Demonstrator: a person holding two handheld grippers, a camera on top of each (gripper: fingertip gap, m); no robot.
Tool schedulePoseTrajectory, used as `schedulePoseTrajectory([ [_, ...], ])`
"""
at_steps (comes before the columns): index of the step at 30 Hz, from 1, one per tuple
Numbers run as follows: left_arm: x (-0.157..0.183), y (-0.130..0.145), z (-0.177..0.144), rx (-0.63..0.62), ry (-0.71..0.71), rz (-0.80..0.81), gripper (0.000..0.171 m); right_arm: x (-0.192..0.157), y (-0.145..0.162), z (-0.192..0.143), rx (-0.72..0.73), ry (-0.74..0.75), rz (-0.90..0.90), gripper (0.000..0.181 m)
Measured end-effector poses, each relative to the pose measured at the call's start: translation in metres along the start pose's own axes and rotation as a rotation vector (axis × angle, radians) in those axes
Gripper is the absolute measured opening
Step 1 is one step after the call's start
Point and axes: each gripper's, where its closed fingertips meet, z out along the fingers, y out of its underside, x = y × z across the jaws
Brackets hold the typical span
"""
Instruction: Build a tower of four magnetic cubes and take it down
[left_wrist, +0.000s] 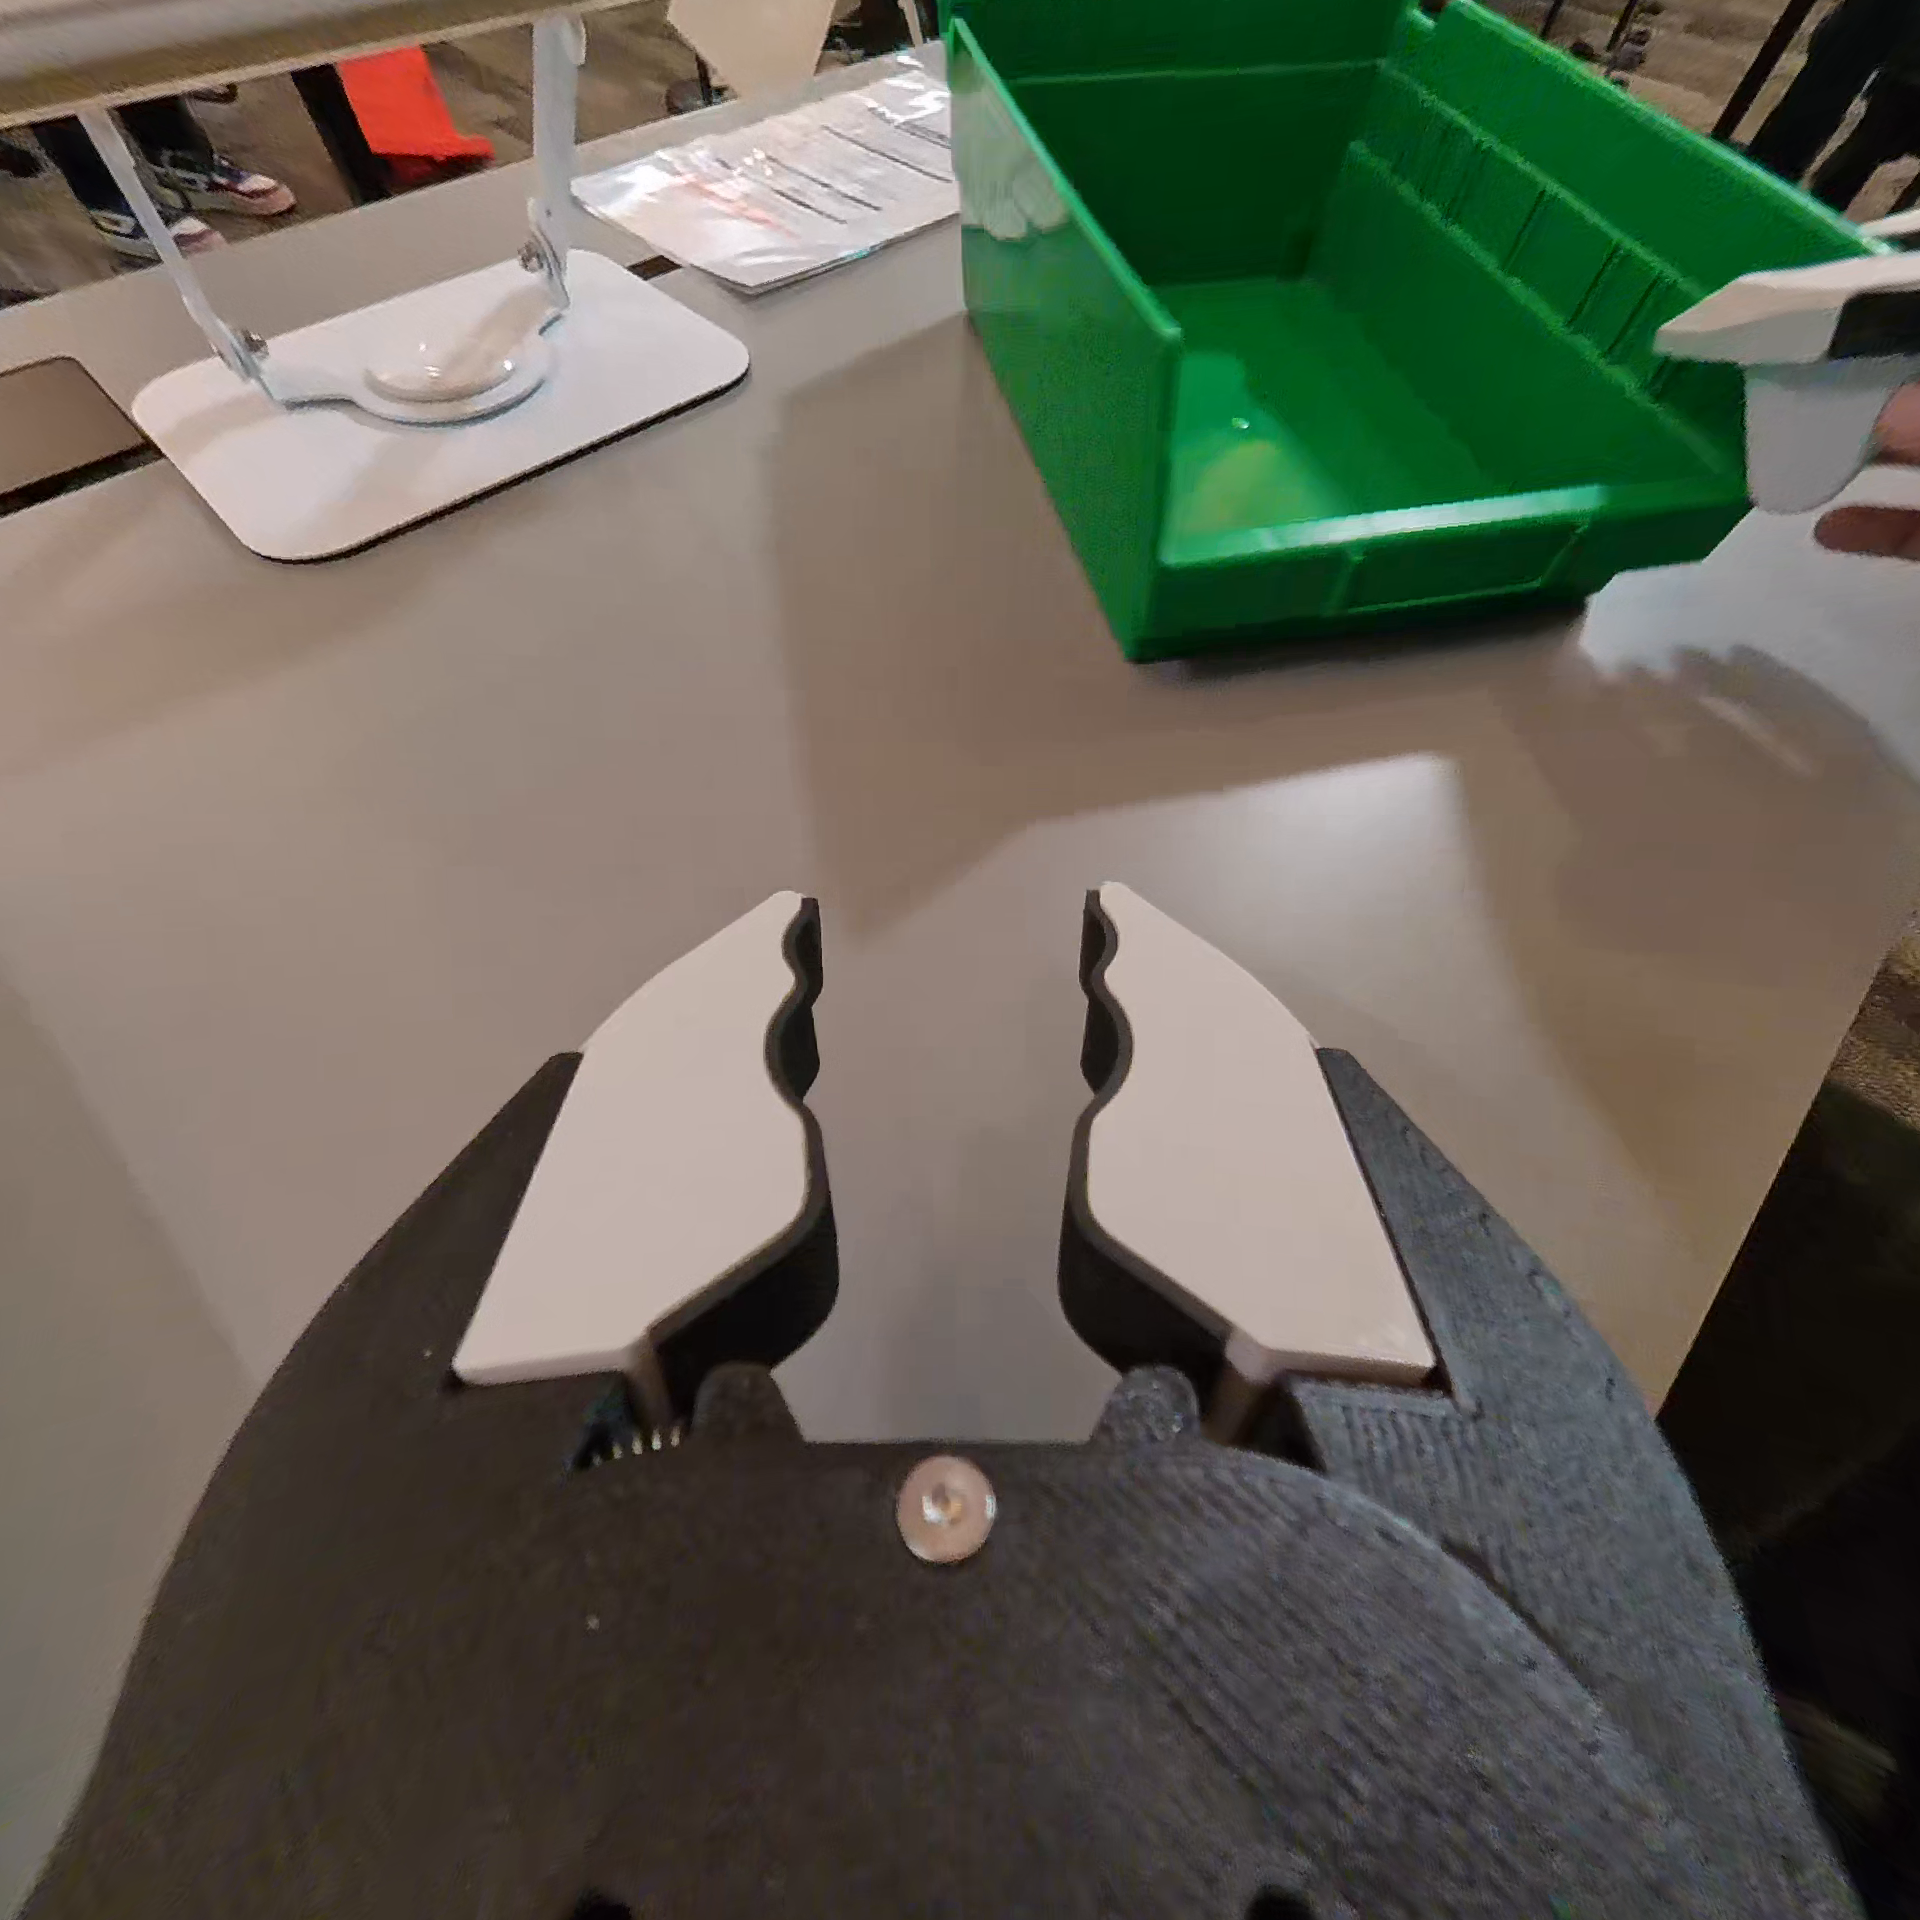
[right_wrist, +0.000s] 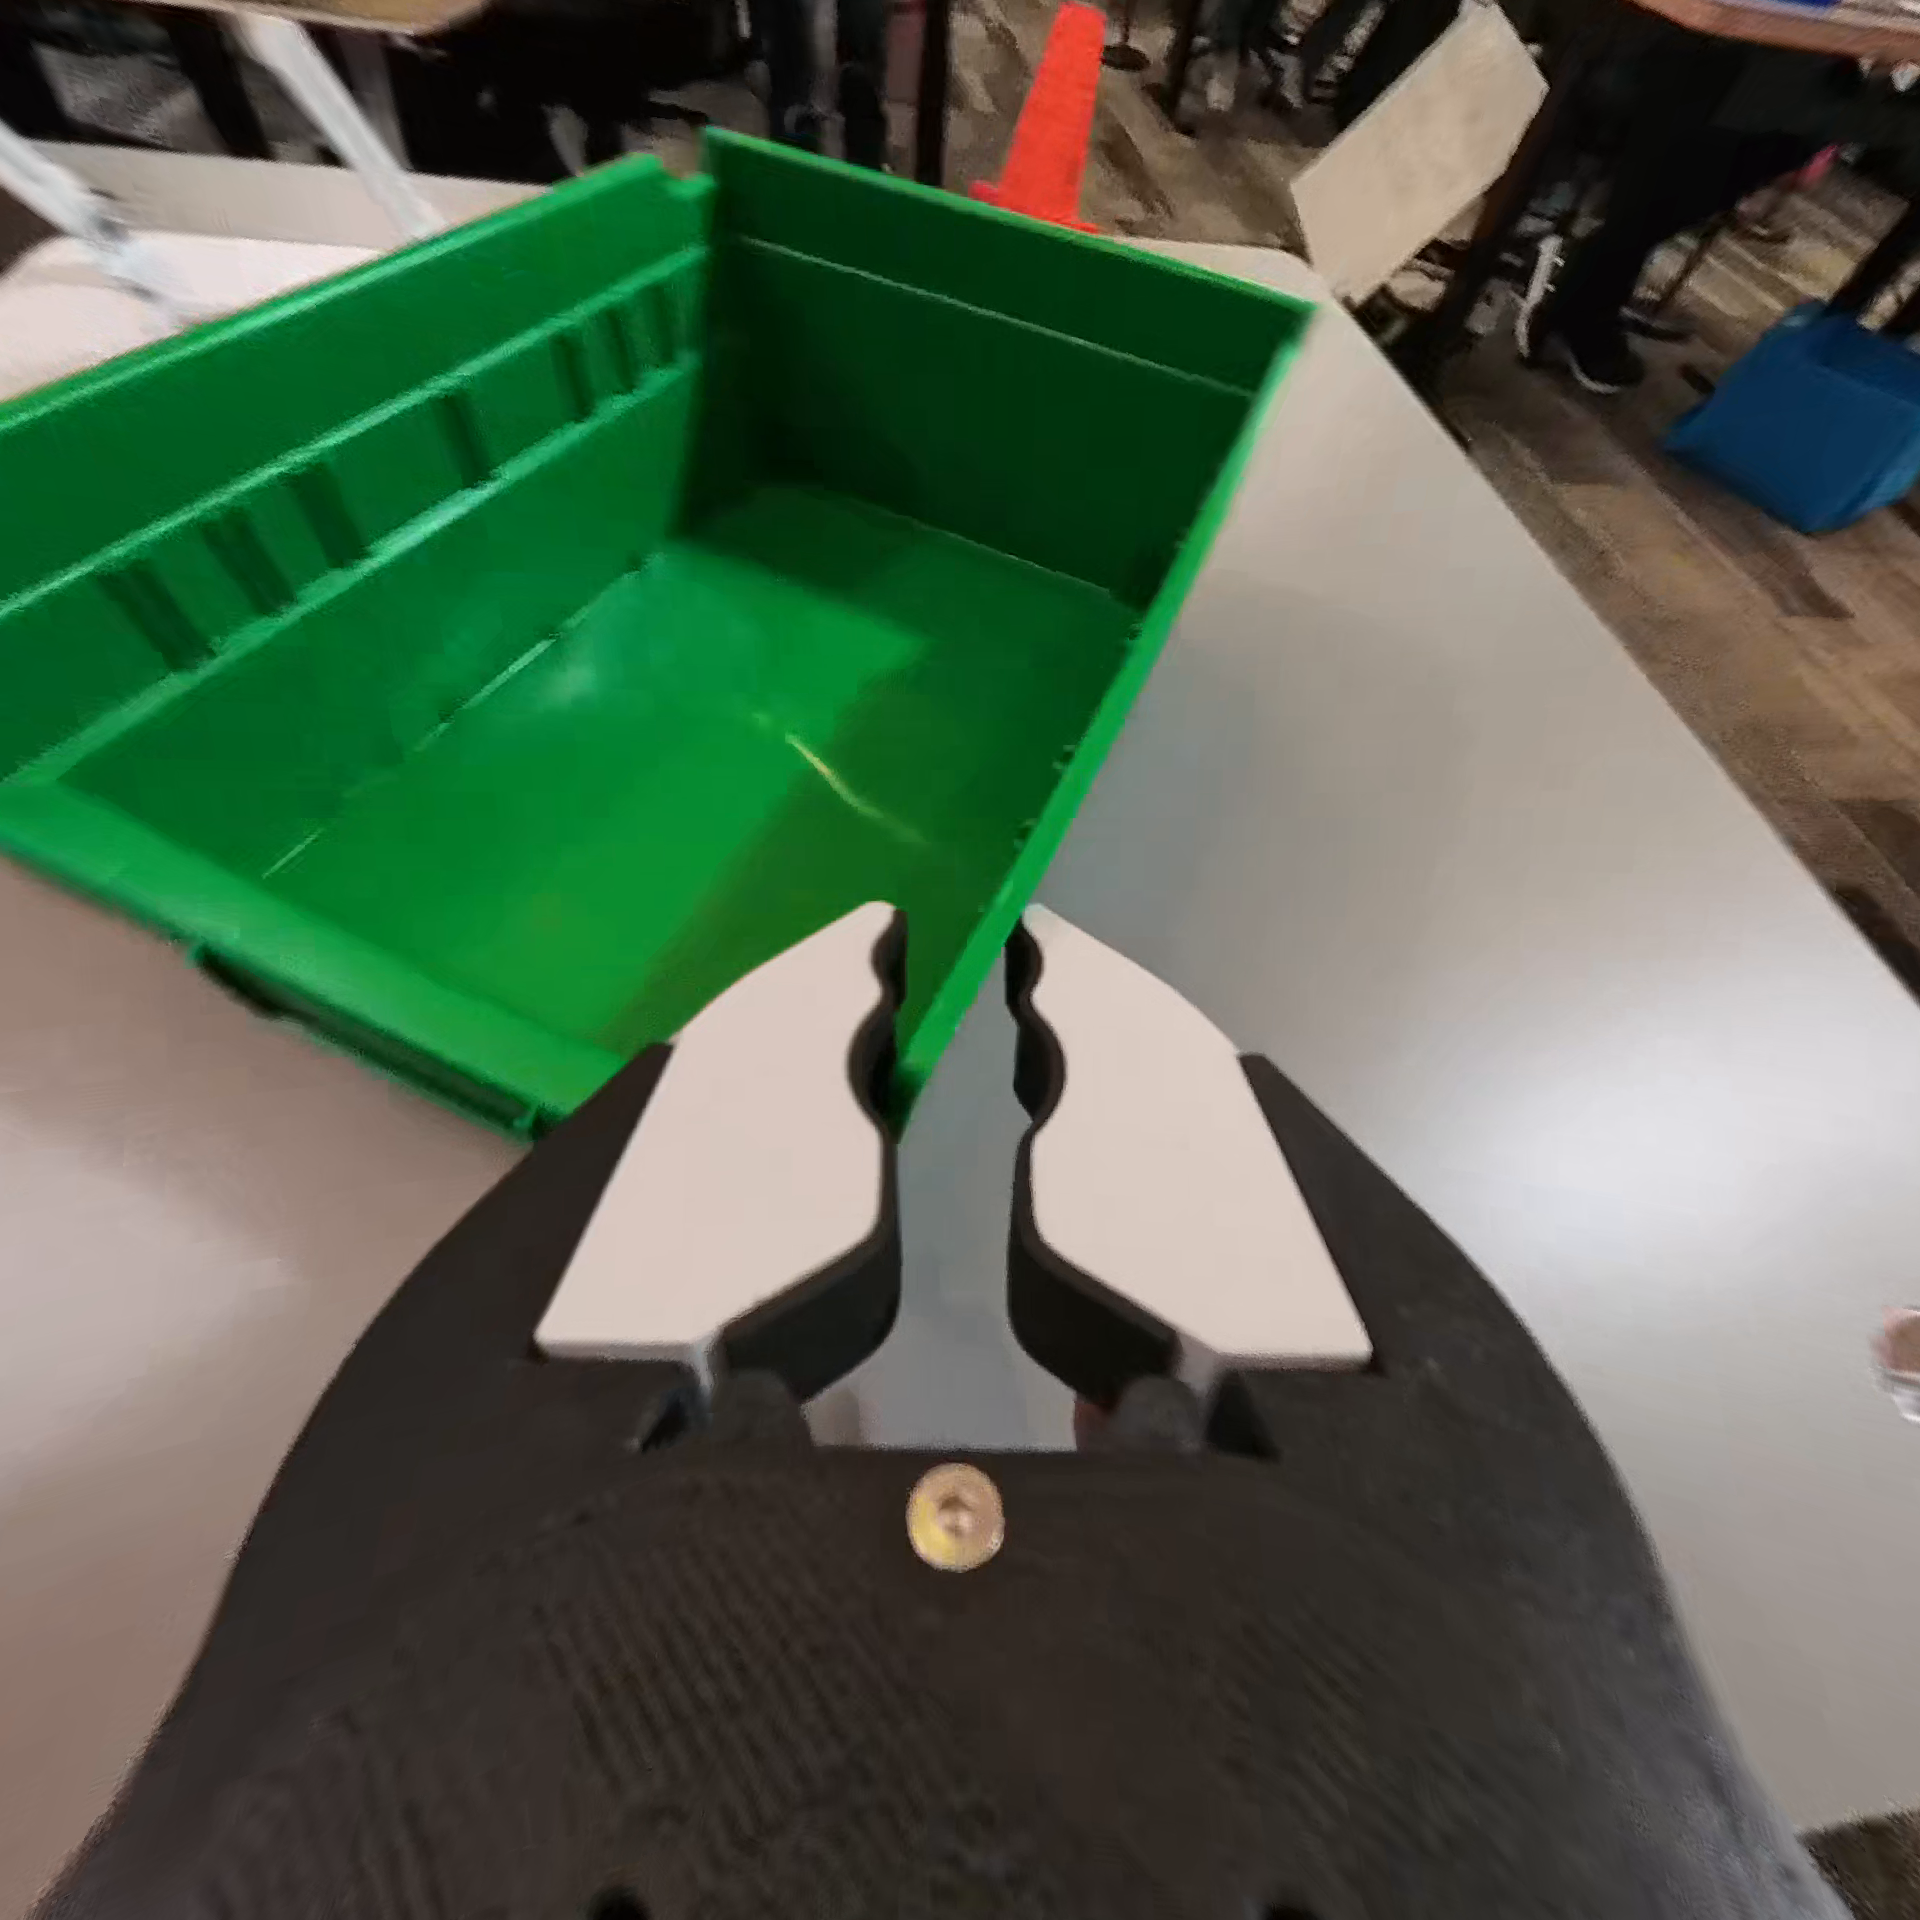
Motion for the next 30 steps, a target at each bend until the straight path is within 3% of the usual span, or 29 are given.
schedulePoseTrajectory([
  [2,0.001,0.005,0.004,-0.023,0.005,0.02,0.048,0.033,0.003,0.003,-0.018,0.05,0.006,0.008],
  [4,0.002,0.011,0.007,-0.057,0.01,0.031,0.049,0.063,0.005,0.005,-0.021,0.082,0.034,0.01],
  [10,0.001,0.012,0.008,-0.058,0.017,0.027,0.048,0.108,0.008,0.008,-0.034,0.094,0.034,0.017],
  [15,-0.003,0.014,0.008,-0.062,0.032,-0.005,0.048,0.127,0.007,0.011,-0.037,0.084,-0.059,0.021],
  [30,-0.005,0.017,0.011,-0.071,0.071,-0.078,0.048,0.149,0.006,0.018,0.003,0.032,0.073,0.018],
])
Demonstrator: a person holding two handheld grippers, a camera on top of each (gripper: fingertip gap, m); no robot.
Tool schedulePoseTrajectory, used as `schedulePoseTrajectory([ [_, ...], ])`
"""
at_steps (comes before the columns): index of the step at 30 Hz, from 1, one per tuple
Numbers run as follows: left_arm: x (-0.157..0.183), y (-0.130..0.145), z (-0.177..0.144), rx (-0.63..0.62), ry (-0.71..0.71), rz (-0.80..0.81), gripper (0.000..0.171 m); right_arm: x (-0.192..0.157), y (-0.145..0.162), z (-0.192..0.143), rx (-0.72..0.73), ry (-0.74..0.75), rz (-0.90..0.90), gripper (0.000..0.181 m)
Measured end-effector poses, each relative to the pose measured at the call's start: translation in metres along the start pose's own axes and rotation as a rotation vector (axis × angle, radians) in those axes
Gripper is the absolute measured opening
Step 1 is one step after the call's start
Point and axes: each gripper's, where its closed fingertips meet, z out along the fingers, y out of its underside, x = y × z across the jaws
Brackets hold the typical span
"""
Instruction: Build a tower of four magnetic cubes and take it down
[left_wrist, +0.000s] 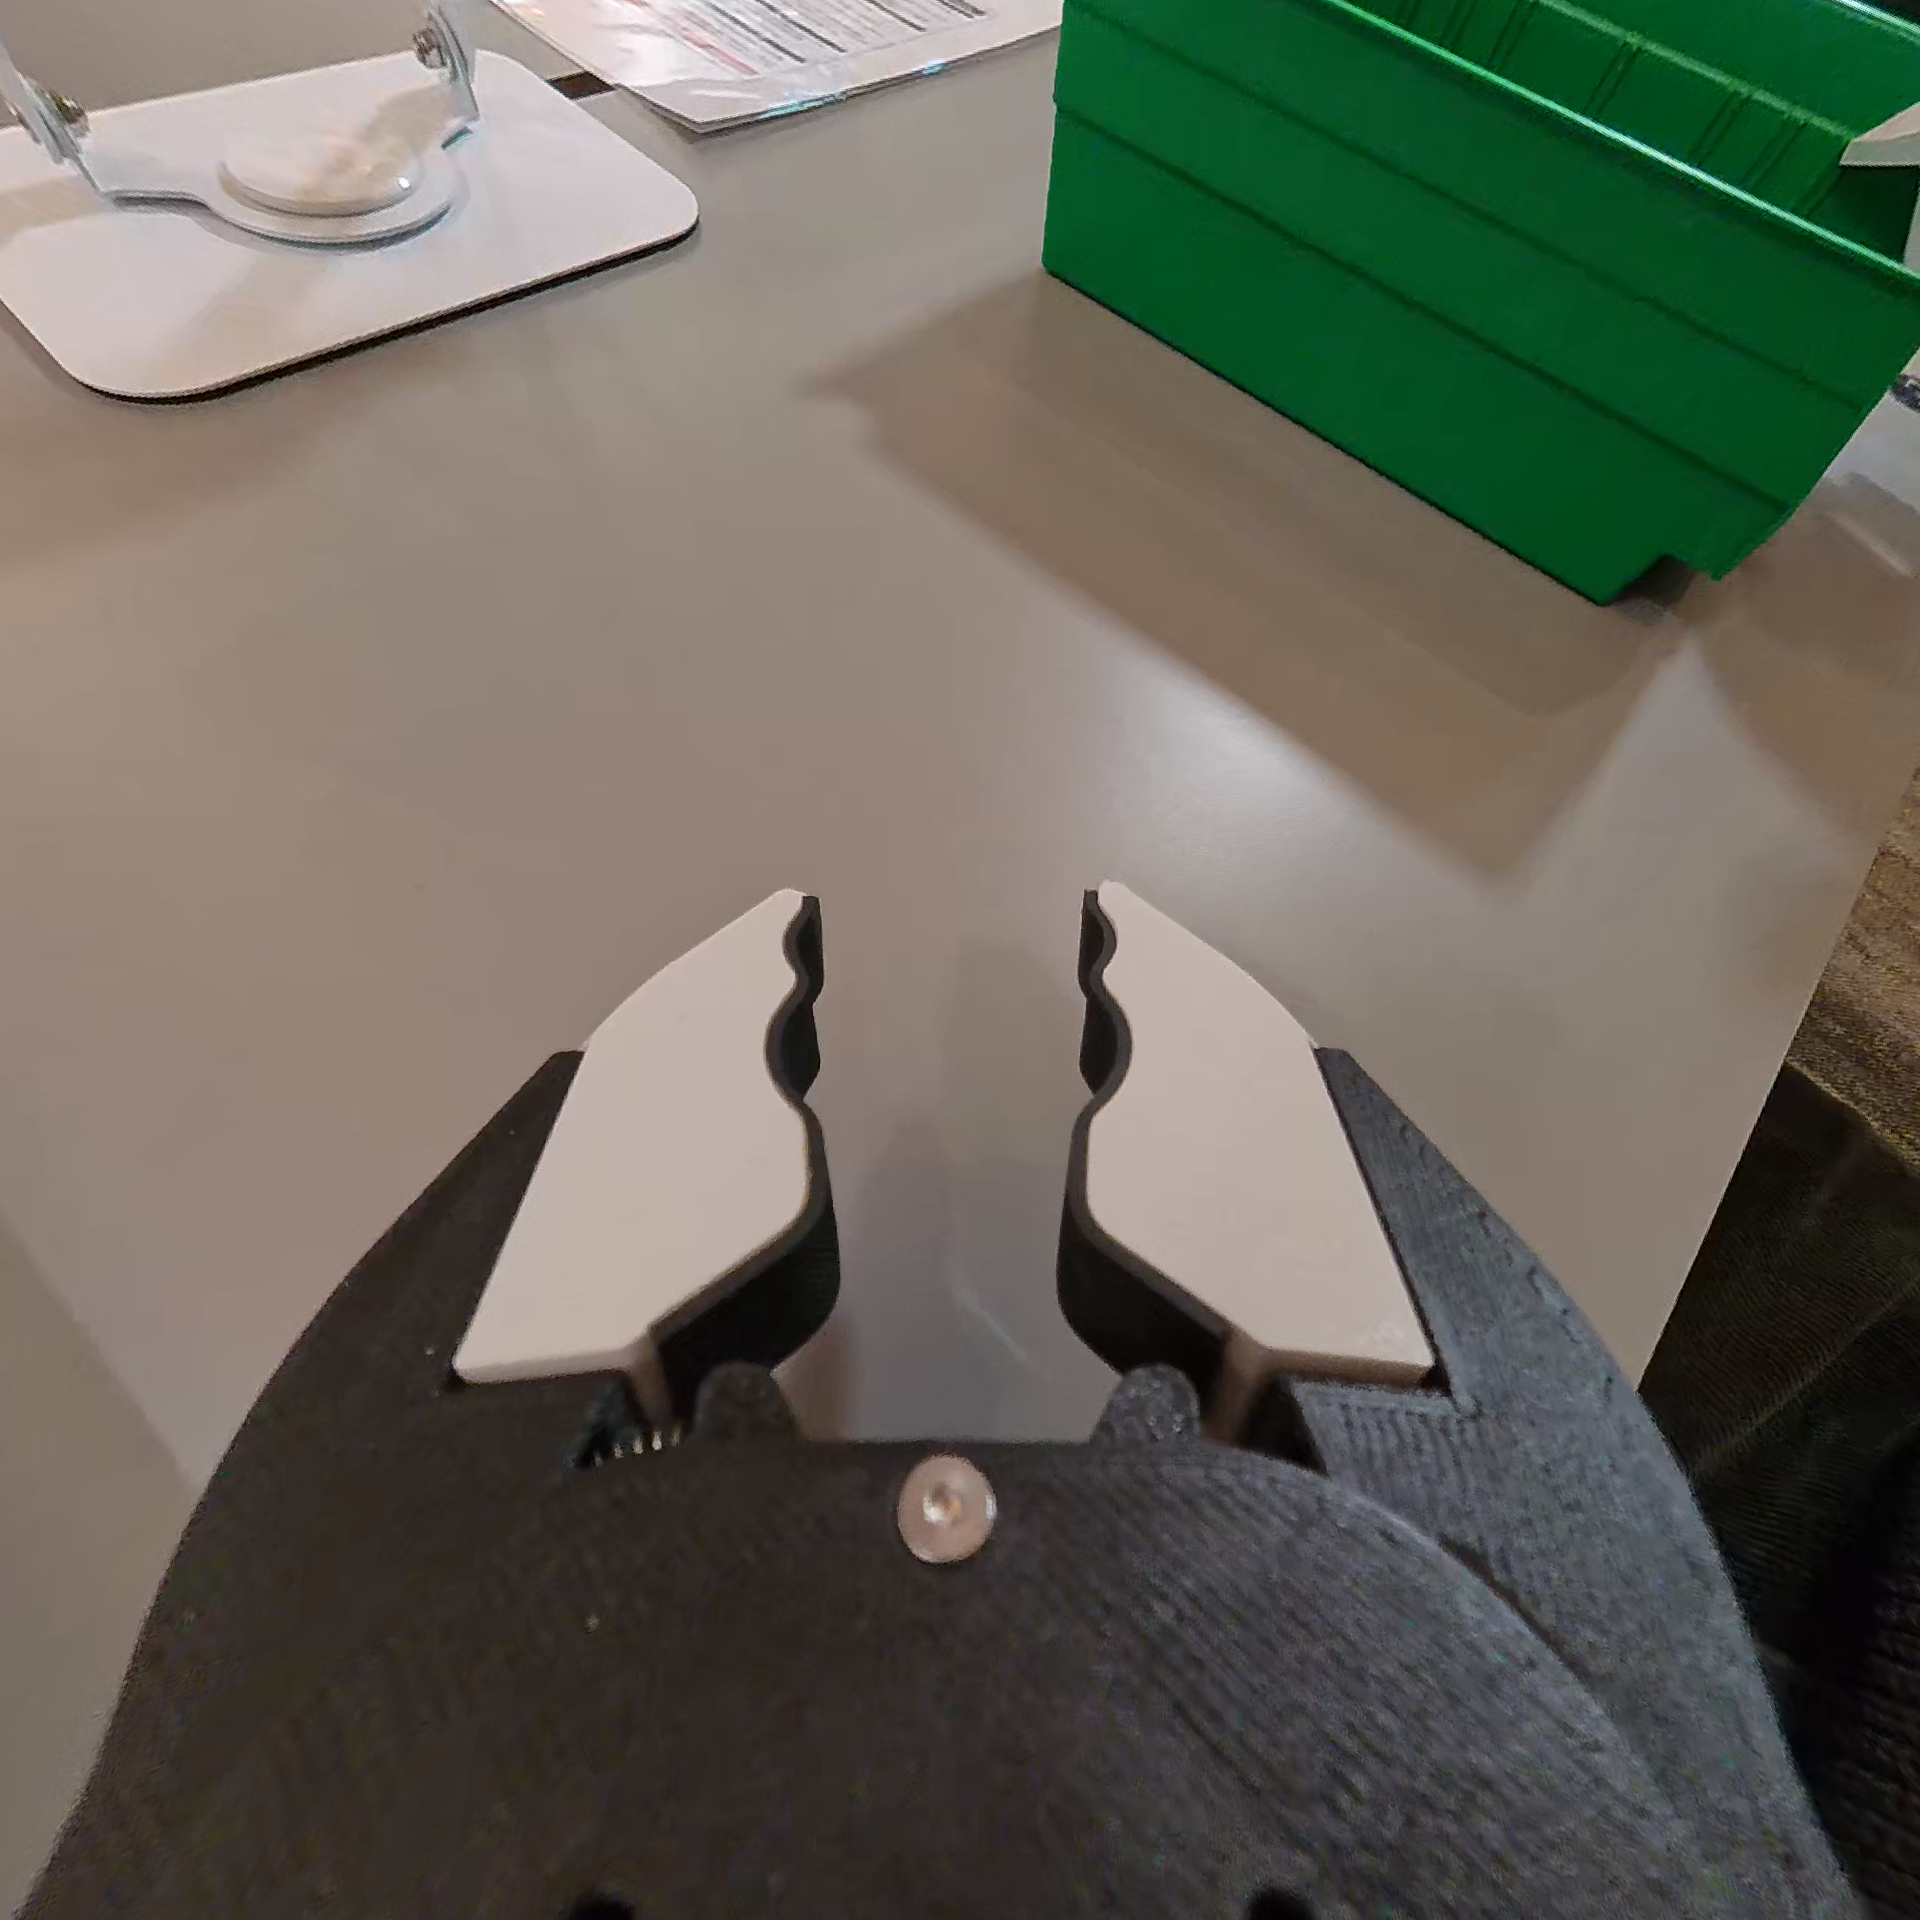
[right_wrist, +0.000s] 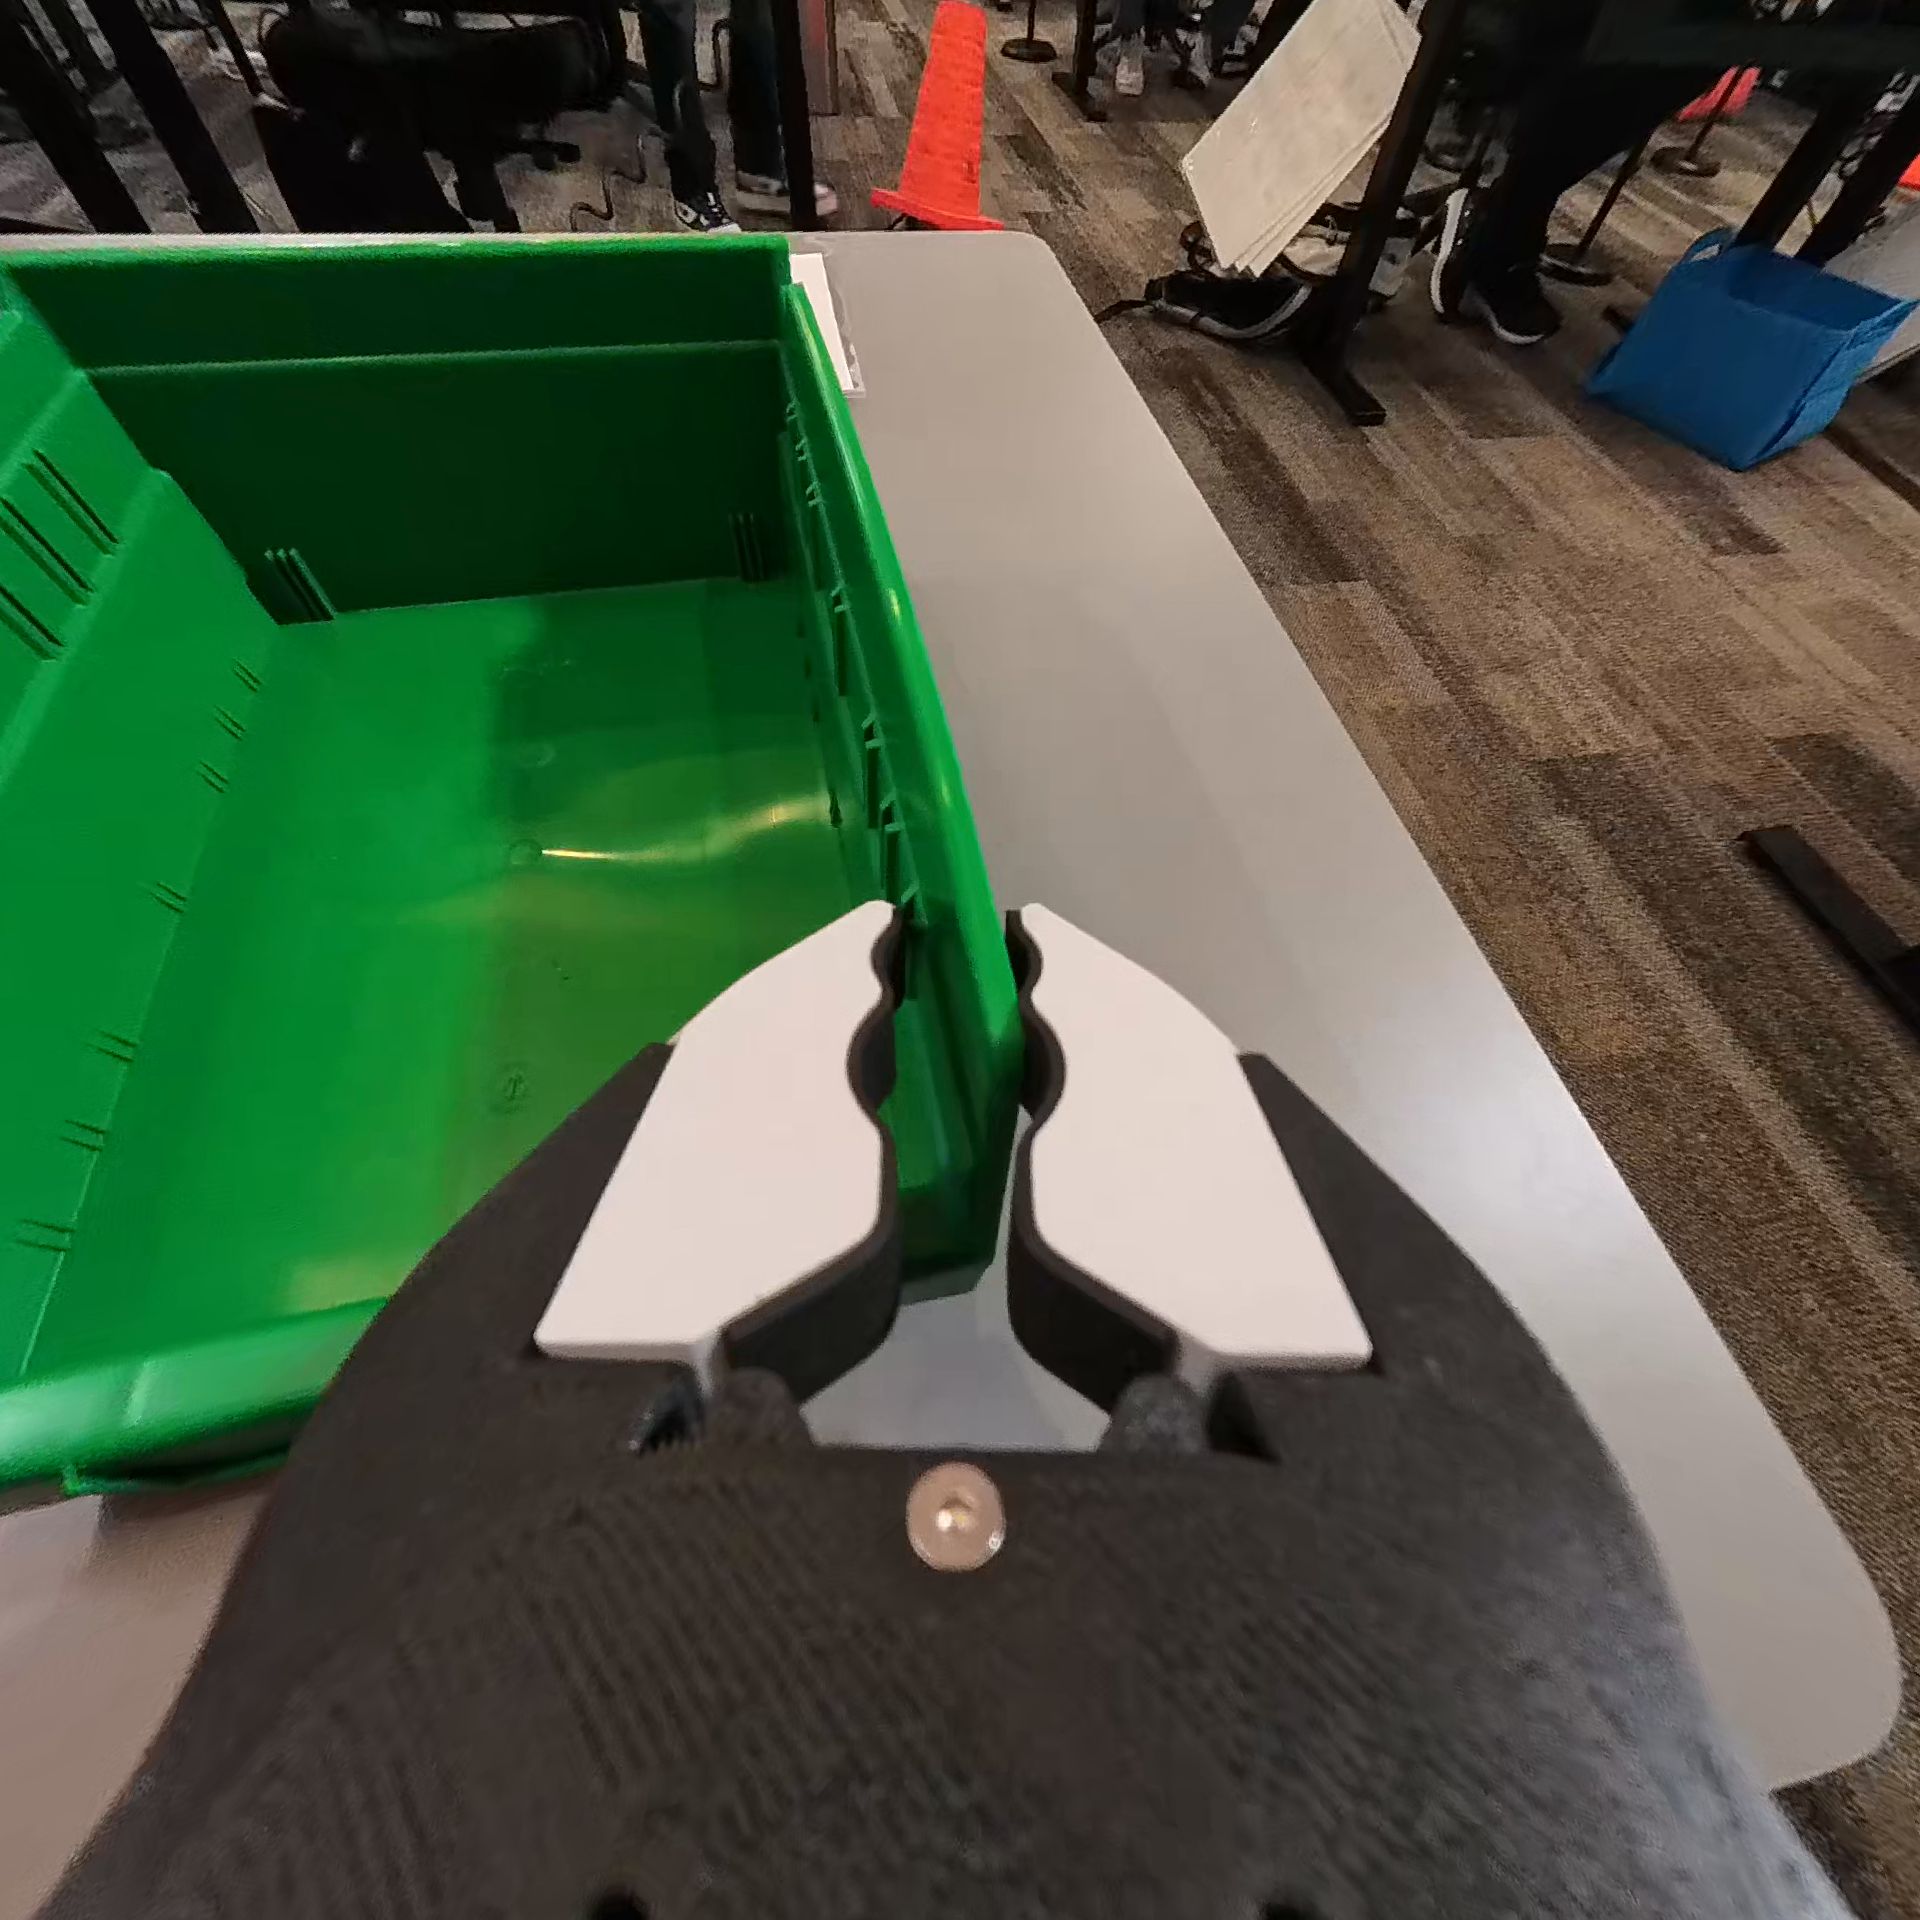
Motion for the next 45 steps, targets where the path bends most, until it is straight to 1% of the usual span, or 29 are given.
schedulePoseTrajectory([
  [6,0.001,0.001,0.001,-0.008,0.001,0.006,0.048,0.005,0.0,0.001,-0.001,0.018,0.048,0.018],
  [11,0.0,0.003,0.001,-0.014,0.004,0.002,0.049,0.012,-0.001,0.002,0.004,0.051,0.048,0.017],
  [18,0.002,0.005,0.003,-0.027,0.01,0.006,0.049,0.013,-0.002,0.005,0.011,0.009,0.048,0.014],
  [24,0.002,0.005,0.004,-0.032,0.012,0.006,0.049,0.015,-0.004,0.008,0.024,-0.058,0.035,0.012],
  [28,0.001,0.006,0.004,-0.035,0.01,0.008,0.049,0.017,-0.004,0.009,0.023,-0.067,0.053,0.012],
  [30,0.001,0.006,0.004,-0.034,0.006,0.008,0.049,0.019,-0.008,0.007,0.036,-0.042,0.048,0.014],
  [32,-0.001,0.005,0.003,-0.03,-0.006,0.012,0.05,0.019,-0.021,0.0,0.089,-0.016,0.033,0.032],
  [33,-0.002,0.003,0.002,-0.025,-0.018,0.013,0.05,0.016,-0.029,-0.005,0.119,-0.019,0.031,0.037],
  [36,-0.01,-0.006,-0.006,0.017,-0.086,0.017,0.05,0.001,-0.06,-0.024,0.23,-0.048,0.04,0.044],
  [39,-0.026,-0.024,-0.022,0.115,-0.209,0.003,0.053,-0.029,-0.091,-0.047,0.357,-0.083,0.031,0.049],
  [43,-0.042,-0.047,-0.049,0.267,-0.315,-0.001,0.054,-0.095,-0.122,-0.074,0.492,-0.136,-0.055,0.05],
  [45,-0.052,-0.051,-0.061,0.311,-0.382,0.003,0.058,-0.138,-0.132,-0.085,0.548,-0.189,-0.107,0.043],
])
